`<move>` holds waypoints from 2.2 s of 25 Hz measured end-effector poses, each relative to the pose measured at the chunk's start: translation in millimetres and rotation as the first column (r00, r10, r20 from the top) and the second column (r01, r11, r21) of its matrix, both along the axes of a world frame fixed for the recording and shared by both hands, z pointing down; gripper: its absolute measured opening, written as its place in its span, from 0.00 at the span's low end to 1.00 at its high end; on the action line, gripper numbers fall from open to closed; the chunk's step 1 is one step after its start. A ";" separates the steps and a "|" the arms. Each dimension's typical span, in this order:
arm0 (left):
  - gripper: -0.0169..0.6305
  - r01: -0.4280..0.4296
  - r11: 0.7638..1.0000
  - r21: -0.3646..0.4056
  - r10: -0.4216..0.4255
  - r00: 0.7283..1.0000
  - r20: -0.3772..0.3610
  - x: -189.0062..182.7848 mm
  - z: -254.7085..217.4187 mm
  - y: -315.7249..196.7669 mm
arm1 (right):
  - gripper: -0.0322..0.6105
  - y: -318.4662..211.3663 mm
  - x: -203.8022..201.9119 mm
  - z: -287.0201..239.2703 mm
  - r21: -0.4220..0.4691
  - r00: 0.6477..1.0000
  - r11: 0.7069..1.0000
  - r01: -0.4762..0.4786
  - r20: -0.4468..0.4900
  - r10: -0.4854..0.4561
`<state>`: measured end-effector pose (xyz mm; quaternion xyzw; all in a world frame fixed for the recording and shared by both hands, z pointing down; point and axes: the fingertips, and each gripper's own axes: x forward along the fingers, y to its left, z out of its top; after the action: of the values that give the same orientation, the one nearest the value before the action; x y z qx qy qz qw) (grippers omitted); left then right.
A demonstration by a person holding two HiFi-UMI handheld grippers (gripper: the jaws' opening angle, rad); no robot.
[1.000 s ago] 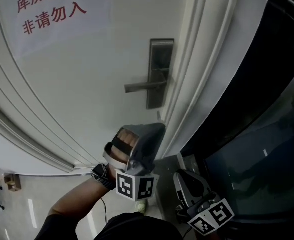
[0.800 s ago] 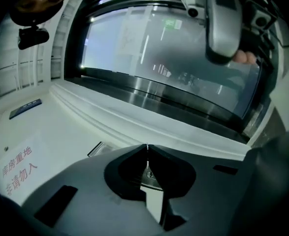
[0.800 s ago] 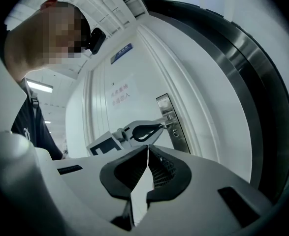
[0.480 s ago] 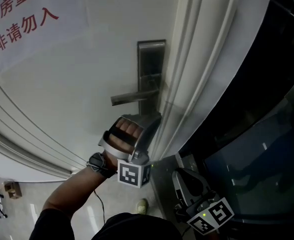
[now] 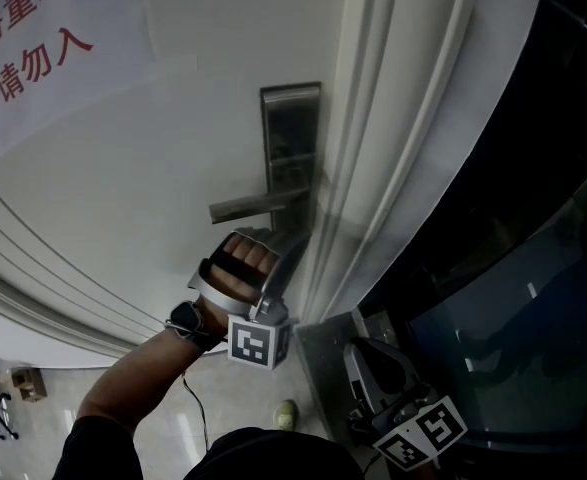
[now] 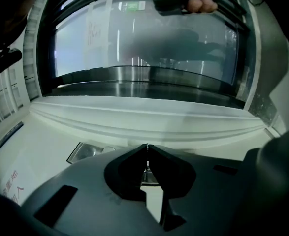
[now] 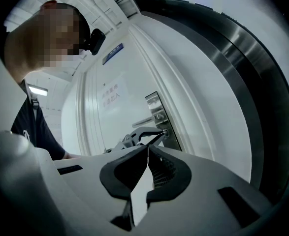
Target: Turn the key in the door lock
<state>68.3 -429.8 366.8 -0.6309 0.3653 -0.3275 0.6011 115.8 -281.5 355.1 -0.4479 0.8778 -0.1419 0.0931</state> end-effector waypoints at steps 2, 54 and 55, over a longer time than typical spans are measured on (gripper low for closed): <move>0.04 0.006 1.000 0.010 -0.006 1.000 0.008 -0.5 0.9 -2.0 | 0.07 -0.4 1.0 -0.8 0.002 1.000 1.000 0.001 0.002 -0.001; 0.05 0.028 0.995 -0.093 -0.031 0.999 -0.028 -5.8 -0.1 -15.7 | 0.08 2.2 -15.1 -2.4 -0.009 0.999 0.999 0.044 -0.012 -0.045; 0.05 0.020 0.995 -0.098 -0.025 0.999 -0.047 -5.5 -2.3 -10.6 | 0.08 3.6 -16.0 -2.8 -0.009 0.999 0.999 0.046 -0.012 -0.046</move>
<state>62.8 -440.4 364.5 -0.6632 0.3703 -0.3364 0.5567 99.7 -277.9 352.2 -0.4287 0.8879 -0.1452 0.0824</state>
